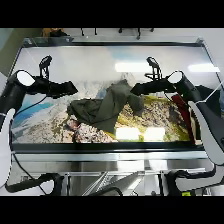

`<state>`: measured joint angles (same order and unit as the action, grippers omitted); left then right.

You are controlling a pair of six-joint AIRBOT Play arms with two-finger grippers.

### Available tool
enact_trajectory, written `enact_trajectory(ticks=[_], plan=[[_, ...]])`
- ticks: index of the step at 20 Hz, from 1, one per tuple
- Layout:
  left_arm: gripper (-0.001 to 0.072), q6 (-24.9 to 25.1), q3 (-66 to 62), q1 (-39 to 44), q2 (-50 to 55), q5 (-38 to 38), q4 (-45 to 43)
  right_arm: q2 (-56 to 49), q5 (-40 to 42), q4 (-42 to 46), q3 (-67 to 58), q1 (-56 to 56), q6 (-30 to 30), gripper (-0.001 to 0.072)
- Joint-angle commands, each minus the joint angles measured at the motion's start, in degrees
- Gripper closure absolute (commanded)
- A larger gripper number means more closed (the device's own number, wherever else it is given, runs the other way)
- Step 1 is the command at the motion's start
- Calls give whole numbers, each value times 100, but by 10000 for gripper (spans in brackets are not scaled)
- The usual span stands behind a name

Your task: Fold the shirts.

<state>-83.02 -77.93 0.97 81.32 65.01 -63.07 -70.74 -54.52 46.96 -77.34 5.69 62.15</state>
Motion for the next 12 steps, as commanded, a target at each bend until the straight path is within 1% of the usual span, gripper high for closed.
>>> enact_trajectory(ticks=[1, 3, 4, 6, 8, 9, 10, 11, 12], plan=[[14, 24, -354, -396, 431, 935, -4, -96, -223, 59, -11, -791, 22, 315], [14, 24, -20, -474, 330, 1305, -24, -107, -839, 57, 48, -1438, 24, 316], [14, 26, 308, -470, 214, 1314, -28, -105, -1014, 55, 164, -1698, 22, 317], [15, 26, 1165, -426, -87, 1086, 20, -107, -1198, 57, 516, -2105, -4, 327], [15, 22, 2076, -262, -407, 638, 22, -107, -1167, 55, 931, -2251, -142, 329], [16, -9, 2505, -144, -549, 271, 28, -107, -1104, 44, 1123, -2249, -229, 343], [57, -72, 2826, -31, -636, -120, 74, -107, -962, 35, 1303, -2201, -260, 349], [134, -70, 3077, 72, -671, -505, 214, -111, -822, 22, 1427, -2146, -262, 348], [133, -61, 3233, 127, -667, -793, 356, -131, -723, 13, 1499, -2074, -262, 347]])
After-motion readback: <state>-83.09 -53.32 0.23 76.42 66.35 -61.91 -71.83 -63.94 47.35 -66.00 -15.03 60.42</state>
